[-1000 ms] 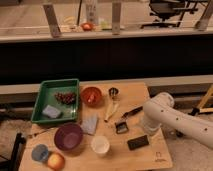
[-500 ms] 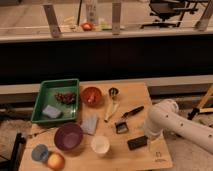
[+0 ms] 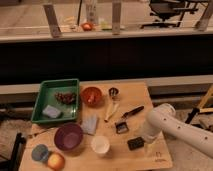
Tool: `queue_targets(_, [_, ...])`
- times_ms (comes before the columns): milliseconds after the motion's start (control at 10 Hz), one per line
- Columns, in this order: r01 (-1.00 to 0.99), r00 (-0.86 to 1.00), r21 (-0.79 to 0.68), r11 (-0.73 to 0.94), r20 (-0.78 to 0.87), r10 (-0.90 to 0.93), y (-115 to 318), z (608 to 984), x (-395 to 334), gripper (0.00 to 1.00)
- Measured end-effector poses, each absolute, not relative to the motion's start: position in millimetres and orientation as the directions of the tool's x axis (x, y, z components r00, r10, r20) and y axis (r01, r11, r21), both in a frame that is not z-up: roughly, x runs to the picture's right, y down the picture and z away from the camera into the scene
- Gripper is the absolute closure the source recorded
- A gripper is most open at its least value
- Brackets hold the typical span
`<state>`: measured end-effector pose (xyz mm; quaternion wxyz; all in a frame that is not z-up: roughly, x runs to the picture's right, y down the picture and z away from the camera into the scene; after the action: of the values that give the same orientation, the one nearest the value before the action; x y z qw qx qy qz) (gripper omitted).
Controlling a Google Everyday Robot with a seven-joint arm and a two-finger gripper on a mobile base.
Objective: Wipe table surface with eraser
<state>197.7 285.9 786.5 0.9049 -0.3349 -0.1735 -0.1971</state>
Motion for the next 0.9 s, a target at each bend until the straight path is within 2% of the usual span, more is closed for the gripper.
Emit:
queue_targets(100, [0.479, 0.859, -0.536, 0.696, 0.451, -0.243, 287.4, 787.9, 197.4, 0.49])
queue_targets(300, [0.485, 0.855, -0.535, 0.692, 0.457, -0.246, 289.5, 790.2, 199.2, 0.72])
queue_targets(400, [0.487, 0.854, -0.535, 0.690, 0.457, -0.249, 289.7, 790.5, 200.3, 0.79])
queue_targets(500, [0.490, 0.854, -0.535, 0.688, 0.455, -0.254, 290.0, 790.6, 202.8, 0.91])
queue_targets(600, [0.490, 0.854, -0.535, 0.688, 0.453, -0.256, 289.5, 790.3, 203.9, 0.98])
queue_targets(900, [0.479, 0.861, -0.537, 0.694, 0.443, -0.251, 288.9, 789.9, 214.3, 1.00])
